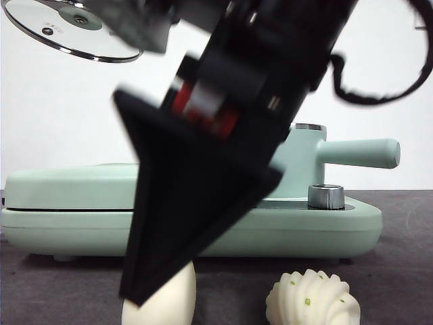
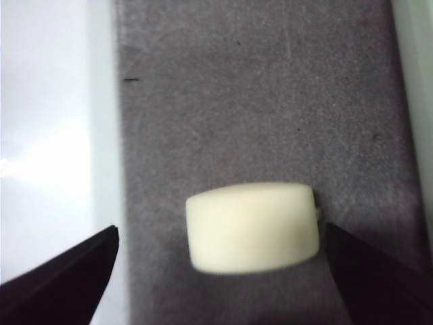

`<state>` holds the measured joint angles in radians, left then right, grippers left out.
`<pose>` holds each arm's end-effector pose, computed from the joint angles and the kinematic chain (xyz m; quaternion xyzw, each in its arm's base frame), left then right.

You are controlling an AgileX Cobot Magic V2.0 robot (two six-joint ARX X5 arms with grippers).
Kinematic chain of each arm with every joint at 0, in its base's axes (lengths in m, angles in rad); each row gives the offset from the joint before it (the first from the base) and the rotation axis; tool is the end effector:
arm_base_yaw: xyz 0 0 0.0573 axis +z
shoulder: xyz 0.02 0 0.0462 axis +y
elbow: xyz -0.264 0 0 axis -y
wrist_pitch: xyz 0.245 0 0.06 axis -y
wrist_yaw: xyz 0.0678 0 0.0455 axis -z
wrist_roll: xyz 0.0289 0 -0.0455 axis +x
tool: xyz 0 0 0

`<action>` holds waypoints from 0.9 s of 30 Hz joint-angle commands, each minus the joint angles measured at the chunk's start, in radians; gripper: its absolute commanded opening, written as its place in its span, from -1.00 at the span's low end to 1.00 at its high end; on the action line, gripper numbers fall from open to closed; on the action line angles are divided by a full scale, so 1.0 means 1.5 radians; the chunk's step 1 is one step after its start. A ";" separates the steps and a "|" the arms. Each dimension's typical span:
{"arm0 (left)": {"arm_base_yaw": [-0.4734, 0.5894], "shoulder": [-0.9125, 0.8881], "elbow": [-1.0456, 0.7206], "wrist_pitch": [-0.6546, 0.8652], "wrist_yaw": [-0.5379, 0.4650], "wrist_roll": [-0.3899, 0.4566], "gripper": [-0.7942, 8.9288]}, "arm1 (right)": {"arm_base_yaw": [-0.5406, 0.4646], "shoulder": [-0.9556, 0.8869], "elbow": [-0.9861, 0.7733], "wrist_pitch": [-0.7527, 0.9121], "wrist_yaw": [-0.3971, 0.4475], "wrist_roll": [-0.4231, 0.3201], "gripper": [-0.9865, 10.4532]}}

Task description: Put the buns in a small steamer

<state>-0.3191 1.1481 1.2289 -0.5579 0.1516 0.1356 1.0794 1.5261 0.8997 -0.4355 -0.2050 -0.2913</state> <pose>0.2234 -0.0784 0.3796 0.0837 0.2196 -0.2420 0.9414 0.1310 0.2573 0.1883 -0.3123 0.3789 0.5776 0.6521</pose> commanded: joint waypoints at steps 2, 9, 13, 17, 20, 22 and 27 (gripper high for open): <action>0.001 -0.003 0.011 0.017 -0.001 0.009 -0.80 | 0.009 0.035 0.011 0.026 0.005 -0.006 0.01; 0.001 -0.003 0.011 0.018 -0.001 0.020 -0.81 | 0.009 0.068 0.011 0.025 0.034 -0.006 -0.11; 0.002 -0.003 0.011 0.018 -0.001 0.020 -0.80 | 0.009 0.076 0.011 0.020 0.035 -0.003 -0.21; 0.004 -0.003 0.011 0.018 -0.001 0.020 -0.80 | 0.013 0.076 0.011 0.015 0.033 0.012 -0.31; 0.004 -0.003 0.011 0.018 -0.001 0.020 -0.80 | 0.012 0.069 0.012 0.014 0.031 0.037 -0.31; 0.004 -0.003 0.011 0.018 -0.001 0.020 -0.80 | 0.012 0.060 0.012 0.010 0.031 0.053 -0.31; 0.004 -0.003 0.011 0.018 -0.001 0.020 -0.80 | 0.012 0.013 0.021 -0.018 0.033 0.112 -0.31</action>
<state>-0.3115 1.1481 1.2289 -0.5579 0.1513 0.1501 1.0840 1.5547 0.9070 -0.4637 -0.1558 -0.1780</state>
